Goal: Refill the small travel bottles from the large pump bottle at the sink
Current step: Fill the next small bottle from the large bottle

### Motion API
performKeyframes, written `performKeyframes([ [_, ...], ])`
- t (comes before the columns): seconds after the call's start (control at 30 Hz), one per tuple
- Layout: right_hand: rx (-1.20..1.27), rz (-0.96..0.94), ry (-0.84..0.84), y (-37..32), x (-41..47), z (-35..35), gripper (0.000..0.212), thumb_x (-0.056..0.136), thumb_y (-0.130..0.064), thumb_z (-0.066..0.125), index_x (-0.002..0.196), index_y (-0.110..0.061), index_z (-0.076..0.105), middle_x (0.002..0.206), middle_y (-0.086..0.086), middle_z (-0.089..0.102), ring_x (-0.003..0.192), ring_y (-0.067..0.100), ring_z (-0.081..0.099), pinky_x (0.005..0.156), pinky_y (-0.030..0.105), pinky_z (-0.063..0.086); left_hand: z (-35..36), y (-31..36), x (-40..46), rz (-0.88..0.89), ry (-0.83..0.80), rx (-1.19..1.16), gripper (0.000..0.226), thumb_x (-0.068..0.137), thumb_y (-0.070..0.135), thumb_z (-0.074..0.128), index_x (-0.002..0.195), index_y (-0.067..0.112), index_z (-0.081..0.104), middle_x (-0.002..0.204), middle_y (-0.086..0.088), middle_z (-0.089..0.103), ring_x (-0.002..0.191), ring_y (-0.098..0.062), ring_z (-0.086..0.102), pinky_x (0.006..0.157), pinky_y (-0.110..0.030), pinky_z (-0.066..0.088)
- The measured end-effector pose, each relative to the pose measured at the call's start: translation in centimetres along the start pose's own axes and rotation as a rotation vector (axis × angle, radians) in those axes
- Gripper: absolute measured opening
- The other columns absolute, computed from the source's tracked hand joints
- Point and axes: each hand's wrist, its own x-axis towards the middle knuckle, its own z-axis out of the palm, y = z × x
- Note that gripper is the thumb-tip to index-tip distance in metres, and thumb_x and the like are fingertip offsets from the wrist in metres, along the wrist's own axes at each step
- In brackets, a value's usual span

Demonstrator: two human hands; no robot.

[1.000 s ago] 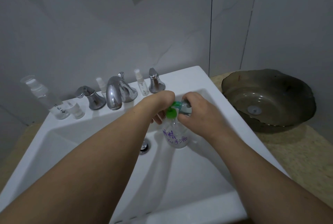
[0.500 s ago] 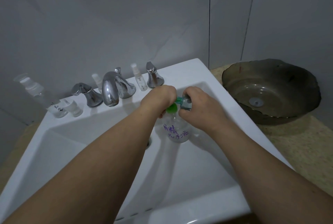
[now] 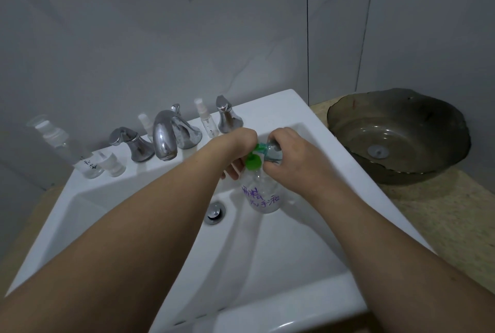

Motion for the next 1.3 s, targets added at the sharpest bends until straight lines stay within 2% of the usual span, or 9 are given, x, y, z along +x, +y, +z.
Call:
performKeyframes([
  [0.1, -0.013, 0.006, -0.001, 0.3, 0.0, 0.1, 0.026, 0.072, -0.021, 0.069, 0.09, -0.016, 0.05, 0.087, -0.007, 0.044, 0.073, 0.019, 0.047, 0.061, 0.037, 0.042, 0.5, 0.2, 0.1, 0.042, 0.048, -0.007, 0.038, 0.093, 0.013, 0.026, 0.085, -0.007, 0.058, 0.1, -0.024, 0.068, 0.091, -0.038, 0.068, 0.084, -0.043, 0.054],
  [0.23, -0.035, 0.072, -0.058, 0.3, 0.2, 0.0, 0.026, 0.073, -0.022, 0.066, 0.093, -0.016, 0.051, 0.089, -0.007, 0.047, 0.077, 0.019, 0.047, 0.066, 0.037, 0.043, 1.2, 0.5, 0.3, 0.094, 0.096, 0.029, 0.029, 0.097, 0.001, 0.033, 0.084, -0.007, 0.057, 0.112, -0.024, 0.067, 0.101, -0.037, 0.067, 0.059, -0.033, 0.049],
  [0.4, -0.042, 0.081, -0.071, 0.3, 0.2, 0.0, 0.026, 0.074, -0.024, 0.065, 0.093, -0.017, 0.05, 0.089, -0.007, 0.046, 0.078, 0.02, 0.049, 0.066, 0.036, 0.043, 1.2, 0.5, 0.3, 0.106, 0.099, 0.116, 0.028, 0.094, -0.002, 0.034, 0.07, -0.001, 0.05, 0.104, -0.025, 0.07, 0.096, -0.035, 0.069, 0.067, -0.034, 0.051],
  [0.57, -0.022, 0.034, -0.043, 0.2, 0.2, -0.1, 0.025, 0.074, -0.024, 0.066, 0.091, -0.017, 0.049, 0.088, -0.006, 0.046, 0.076, 0.021, 0.049, 0.064, 0.037, 0.042, 0.2, 0.4, 0.8, 0.042, 0.002, 0.087, 0.036, 0.094, 0.013, 0.027, 0.085, -0.005, 0.057, 0.101, -0.022, 0.068, 0.094, -0.036, 0.066, 0.059, -0.032, 0.049],
  [0.7, 0.019, -0.013, -0.002, 0.0, 0.2, -0.1, 0.029, 0.073, -0.025, 0.067, 0.086, -0.023, 0.041, 0.085, -0.006, 0.046, 0.073, 0.022, 0.049, 0.061, 0.038, 0.043, -1.0, 0.2, 1.0, -0.023, -0.113, 0.093, 0.046, 0.089, 0.027, 0.029, 0.087, 0.002, 0.067, 0.092, -0.013, 0.071, 0.09, -0.03, 0.065, 0.09, -0.045, 0.049],
  [0.9, 0.013, -0.009, -0.007, 0.0, 0.2, 0.0, 0.031, 0.073, -0.026, 0.068, 0.086, -0.024, 0.04, 0.085, -0.007, 0.045, 0.074, 0.022, 0.049, 0.061, 0.038, 0.043, -0.8, 0.1, 0.8, -0.025, -0.092, 0.036, 0.043, 0.091, 0.028, 0.029, 0.085, 0.003, 0.064, 0.089, -0.012, 0.069, 0.091, -0.031, 0.066, 0.091, -0.046, 0.049],
  [1.07, -0.02, 0.027, -0.044, 0.0, 0.2, -0.1, 0.03, 0.074, -0.026, 0.067, 0.087, -0.023, 0.041, 0.087, -0.006, 0.045, 0.077, 0.022, 0.049, 0.063, 0.036, 0.042, 0.6, 0.3, 0.3, 0.071, 0.067, 0.049, 0.032, 0.095, 0.008, 0.027, 0.078, -0.002, 0.052, 0.098, -0.023, 0.068, 0.085, -0.035, 0.064, 0.054, -0.032, 0.044],
  [1.23, -0.04, 0.098, -0.113, 0.0, 0.2, -0.2, 0.027, 0.074, -0.028, 0.066, 0.089, -0.022, 0.044, 0.09, -0.006, 0.046, 0.083, 0.025, 0.053, 0.067, 0.036, 0.042, 1.4, 0.7, 0.7, 0.068, 0.135, 0.151, 0.025, 0.094, -0.003, 0.039, 0.099, -0.008, 0.063, 0.103, -0.024, 0.07, 0.092, -0.035, 0.07, 0.081, -0.04, 0.056],
  [1.3, -0.037, 0.112, -0.129, -0.1, 0.2, -0.3, 0.027, 0.074, -0.028, 0.065, 0.09, -0.022, 0.044, 0.091, -0.005, 0.048, 0.084, 0.026, 0.054, 0.068, 0.036, 0.043, 1.5, 0.7, 0.8, 0.084, 0.137, 0.18, 0.023, 0.093, -0.003, 0.039, 0.087, -0.007, 0.061, 0.101, -0.024, 0.07, 0.091, -0.035, 0.07, 0.083, -0.041, 0.057],
])
